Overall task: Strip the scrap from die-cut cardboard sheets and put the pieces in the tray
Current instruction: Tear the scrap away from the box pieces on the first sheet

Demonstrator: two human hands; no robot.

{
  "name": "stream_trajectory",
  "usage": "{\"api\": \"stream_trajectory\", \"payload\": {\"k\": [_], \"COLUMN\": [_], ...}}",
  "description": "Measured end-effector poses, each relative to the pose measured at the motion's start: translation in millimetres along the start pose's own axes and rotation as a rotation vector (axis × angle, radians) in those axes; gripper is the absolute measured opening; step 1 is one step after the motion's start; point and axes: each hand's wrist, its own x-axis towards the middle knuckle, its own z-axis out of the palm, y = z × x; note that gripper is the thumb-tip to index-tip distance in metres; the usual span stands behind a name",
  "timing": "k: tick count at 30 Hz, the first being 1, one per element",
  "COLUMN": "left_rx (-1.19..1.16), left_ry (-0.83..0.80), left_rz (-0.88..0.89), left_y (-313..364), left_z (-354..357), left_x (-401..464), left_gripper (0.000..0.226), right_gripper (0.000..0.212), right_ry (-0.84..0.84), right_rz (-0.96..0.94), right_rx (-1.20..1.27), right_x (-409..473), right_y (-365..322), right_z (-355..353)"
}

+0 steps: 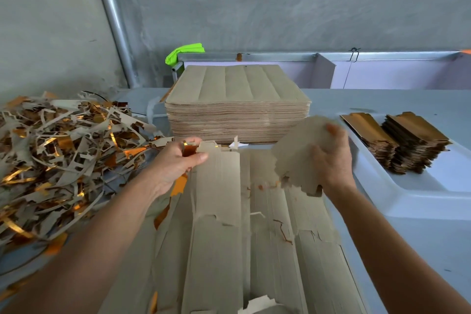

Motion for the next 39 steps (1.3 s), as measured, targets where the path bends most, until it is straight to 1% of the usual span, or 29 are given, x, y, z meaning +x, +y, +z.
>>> {"api": "stream_trajectory", "payload": {"k": [1, 2, 3, 4, 5, 6, 8, 10, 12, 14, 15, 17, 18, 19, 21, 23, 25, 27, 29, 30, 31, 33, 35, 37, 39], "left_rx": [-0.034, -0.063, -0.090, -0.120, -0.155, -0.189, -0.233, -0.260, -0.280, -0.279, -0.268, -0.187, -0.128, -0.073, -0.021, -0.027, -0.083, -0.176, -0.274, -0.321, -0.354, -0.360, -0.397, -0.437, -0.287], "left_ry": [-0.009, -0.016, -0.024, -0.033, -0.045, -0.059, -0.067, -0.057, -0.050, -0.065, -0.084, -0.117, -0.114, -0.101, -0.049, -0.012, -0.018, 0.015, 0.040, 0.037, 0.035, 0.082, 0.136, 0.198, 0.284], "left_rz": [-0.004, -0.010, -0.014, -0.015, -0.013, -0.010, -0.001, 0.003, 0.005, 0.001, -0.009, -0.035, -0.039, -0.034, -0.027, -0.026, -0.026, -0.056, -0.110, -0.124, -0.123, -0.123, -0.139, -0.134, -0.116], "left_y": [1.7, 3.2, 4.3, 5.5, 6.5, 7.2, 7.3, 8.1, 10.2, 14.1, 17.1, 23.3, 25.9, 27.4, 28.5, 27.5, 25.0, 23.4, 24.8, 26.0, 25.8, 26.9, 25.5, 21.5, 14.9], "left_z": [0.6, 1.8, 3.6, 5.6, 7.6, 10.0, 17.2, 26.0, 33.1, 34.2, 33.5, 31.6, 31.9, 33.5, 35.7, 34.8, 35.4, 39.9, 43.1, 43.0, 41.2, 34.9, 26.5, 17.6, 10.6], "left_x": [0.9, 1.8, 2.6, 2.9, 2.8, 2.4, 2.1, 0.5, -2.3, -4.7, -5.9, -7.5, -8.1, -8.0, -6.1, -4.5, -4.9, -7.6, -10.9, -11.3, -9.9, -7.6, -4.3, 0.1, 2.5], "left_gripper": [0.052, 0.052, 0.049, 0.043, 0.034, 0.026, 0.020, 0.020, 0.020, 0.021, 0.027, 0.050, 0.053, 0.052, 0.037, 0.024, 0.022, 0.021, 0.005, 0.006, 0.013, 0.016, 0.015, 0.016, 0.017], "right_gripper": [0.061, 0.064, 0.058, 0.047, 0.037, 0.032, 0.028, 0.024, 0.031, 0.027, 0.024, 0.020, 0.018, 0.016, 0.015, 0.015, 0.017, 0.018, 0.019, 0.020, 0.020, 0.019, 0.022, 0.026, 0.029], "right_ry": [-0.079, -0.161, -0.234, -0.292, -0.332, -0.370, -0.451, -0.523, -0.528, -0.480, -0.457, -0.453, -0.475, -0.506, -0.556, -0.573, -0.559, -0.556, -0.551, -0.537, -0.527, -0.496, -0.439, -0.347, -0.217], "right_rz": [-0.072, -0.138, -0.199, -0.250, -0.292, -0.321, -0.345, -0.333, -0.282, -0.292, -0.333, -0.421, -0.448, -0.462, -0.459, -0.427, -0.377, -0.273, -0.193, -0.198, -0.212, -0.197, -0.072, 0.117, 0.273], "right_rx": [-0.051, -0.104, -0.176, -0.272, -0.363, -0.419, -0.414, -0.315, -0.209, -0.200, -0.242, -0.327, -0.349, -0.363, -0.384, -0.382, -0.358, -0.266, -0.211, -0.236, -0.267, -0.274, -0.169, 0.039, 0.254], "right_x": [-4.5, -9.6, -13.9, -17.9, -22.0, -27.0, -37.6, -47.1, -52.5, -51.3, -49.8, -49.3, -50.0, -50.8, -52.4, -52.3, -51.5, -51.3, -51.6, -51.2, -50.9, -50.0, -47.7, -44.9, -39.8], "right_y": [-2.3, -4.7, -5.8, -7.0, -9.4, -12.4, -19.7, -26.6, -30.2, -29.3, -29.1, -29.8, -30.1, -30.1, -29.6, -26.8, -22.6, -19.7, -18.8, -18.3, -17.6, -14.8, -9.4, -5.5, -3.3], "right_z": [-1.9, -2.7, -2.5, -1.4, 0.5, 3.0, 10.7, 19.3, 25.4, 27.8, 28.0, 29.5, 30.7, 31.9, 34.1, 34.5, 33.2, 32.1, 32.7, 33.4, 33.7, 32.7, 29.6, 26.4, 23.2]}}
